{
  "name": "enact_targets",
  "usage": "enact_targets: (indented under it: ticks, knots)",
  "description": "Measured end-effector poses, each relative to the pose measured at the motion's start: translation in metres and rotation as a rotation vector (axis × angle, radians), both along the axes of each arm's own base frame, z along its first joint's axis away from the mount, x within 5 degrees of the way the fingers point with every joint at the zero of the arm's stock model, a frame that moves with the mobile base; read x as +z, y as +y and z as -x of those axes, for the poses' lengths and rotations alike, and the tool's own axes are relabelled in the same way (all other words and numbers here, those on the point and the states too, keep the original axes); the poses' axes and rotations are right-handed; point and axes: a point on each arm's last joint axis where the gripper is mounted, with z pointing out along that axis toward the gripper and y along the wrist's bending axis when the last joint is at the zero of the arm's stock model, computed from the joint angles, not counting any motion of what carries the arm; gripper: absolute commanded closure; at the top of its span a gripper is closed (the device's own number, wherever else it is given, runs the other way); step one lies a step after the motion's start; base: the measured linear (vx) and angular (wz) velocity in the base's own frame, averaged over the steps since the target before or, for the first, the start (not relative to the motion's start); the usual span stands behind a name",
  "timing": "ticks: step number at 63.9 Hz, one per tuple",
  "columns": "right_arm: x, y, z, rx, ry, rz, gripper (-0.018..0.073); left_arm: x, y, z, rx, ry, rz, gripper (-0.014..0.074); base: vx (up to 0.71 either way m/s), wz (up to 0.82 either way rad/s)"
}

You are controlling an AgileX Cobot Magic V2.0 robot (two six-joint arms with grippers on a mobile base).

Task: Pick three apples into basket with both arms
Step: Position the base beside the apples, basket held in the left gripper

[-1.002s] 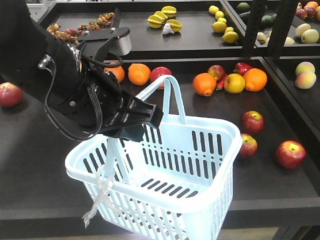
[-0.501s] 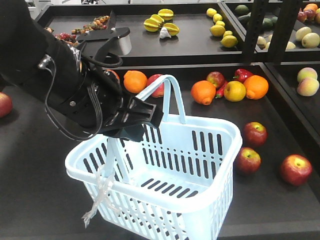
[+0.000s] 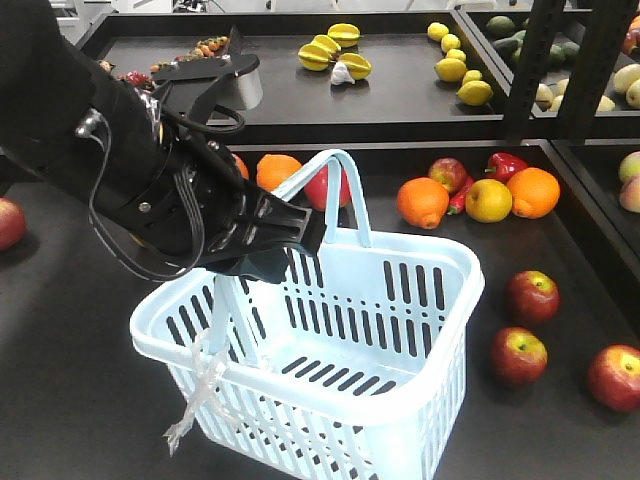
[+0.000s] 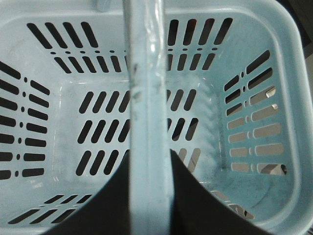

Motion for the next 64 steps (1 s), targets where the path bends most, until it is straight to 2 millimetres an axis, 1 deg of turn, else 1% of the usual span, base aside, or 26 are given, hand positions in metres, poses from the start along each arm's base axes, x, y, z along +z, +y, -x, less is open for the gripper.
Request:
enact_targets:
  ticks: [32, 64]
  knots:
    - [0.0000, 0.0000, 0.0000, 0.000, 0.000, 0.000, 0.0564, 0.0000, 0.0000, 0.0000, 0.000, 0.000, 0.000, 0.0604, 0.08, 0.04]
    - [0.0000, 0.0000, 0.0000, 0.000, 0.000, 0.000, 0.0564, 0.0000, 0.0000, 0.0000, 0.000, 0.000, 0.000, 0.0604, 0.01, 0.00]
